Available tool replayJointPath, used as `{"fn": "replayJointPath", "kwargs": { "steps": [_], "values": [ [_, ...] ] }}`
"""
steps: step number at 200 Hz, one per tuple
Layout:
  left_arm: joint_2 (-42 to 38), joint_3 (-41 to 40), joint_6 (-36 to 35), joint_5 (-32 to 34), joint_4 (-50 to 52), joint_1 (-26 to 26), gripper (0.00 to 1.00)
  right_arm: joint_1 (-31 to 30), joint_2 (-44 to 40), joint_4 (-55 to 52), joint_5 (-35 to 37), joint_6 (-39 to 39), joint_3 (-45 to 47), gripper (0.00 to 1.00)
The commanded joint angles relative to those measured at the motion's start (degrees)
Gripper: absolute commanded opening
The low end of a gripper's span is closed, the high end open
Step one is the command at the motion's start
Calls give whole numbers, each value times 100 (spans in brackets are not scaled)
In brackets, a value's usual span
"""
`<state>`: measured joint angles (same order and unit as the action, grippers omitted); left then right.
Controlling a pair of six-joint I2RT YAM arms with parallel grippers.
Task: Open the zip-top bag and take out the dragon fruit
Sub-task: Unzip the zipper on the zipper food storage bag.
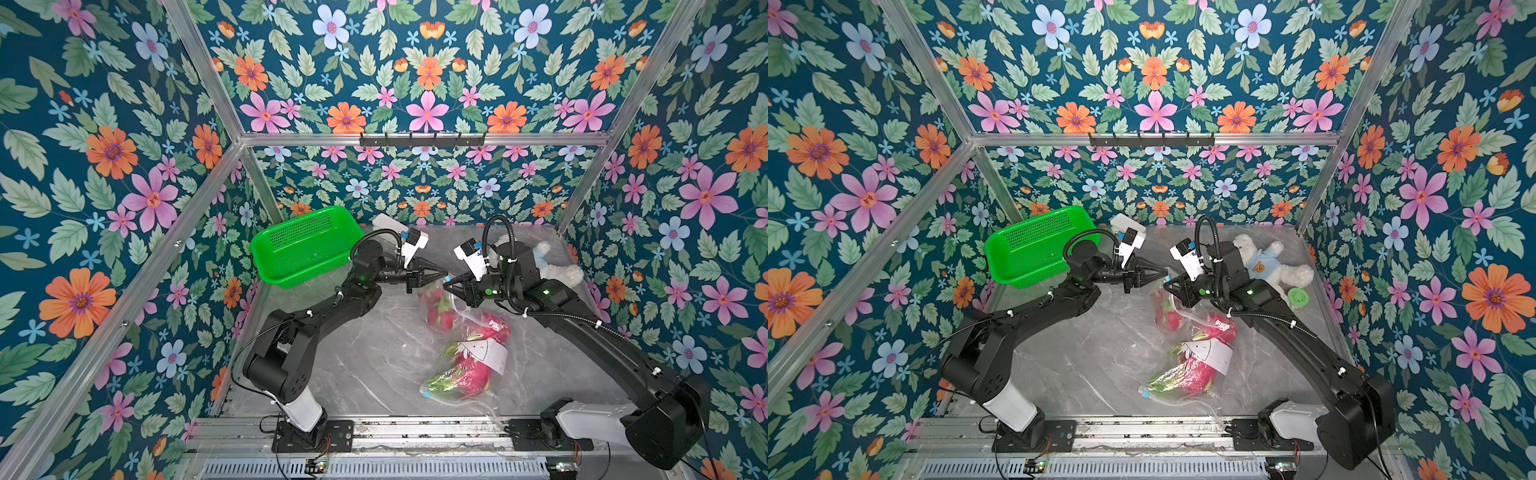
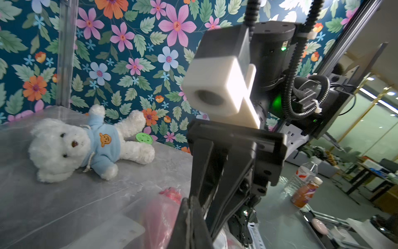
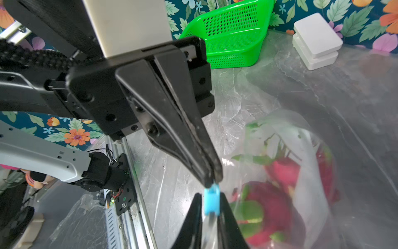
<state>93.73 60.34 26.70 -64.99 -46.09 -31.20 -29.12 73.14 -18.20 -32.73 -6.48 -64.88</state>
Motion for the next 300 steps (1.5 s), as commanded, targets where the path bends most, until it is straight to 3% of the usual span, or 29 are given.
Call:
{"fn": "replayJointPath", "kwargs": {
  "steps": [1,29,90,117,164,196,239,300],
  "values": [
    [-133,18,-685,434,545,1,0,-31,39,227,-207,-422,28,16],
    [-168,-70,-709,501,548,1,0,-93,-19,277,-82,-495,-8,14],
    [-153,-97,-673,428,488,0,0,-93,-192,-285,602,37,-423,20],
    [-160,-119,-624,376,404,1,0,-93,-57,-271,698,129,-497,31],
    [-180,-146,-578,331,337,0,0,-76,203,-173,724,173,-548,31],
    [-173,-154,-543,302,281,0,0,-74,291,-107,708,169,-570,25],
    [-188,-171,-530,366,251,0,0,-34,340,-42,581,108,-544,4],
    [-230,-96,-545,1242,267,148,0,-48,176,241,305,-325,-148,0]
  ]
}}
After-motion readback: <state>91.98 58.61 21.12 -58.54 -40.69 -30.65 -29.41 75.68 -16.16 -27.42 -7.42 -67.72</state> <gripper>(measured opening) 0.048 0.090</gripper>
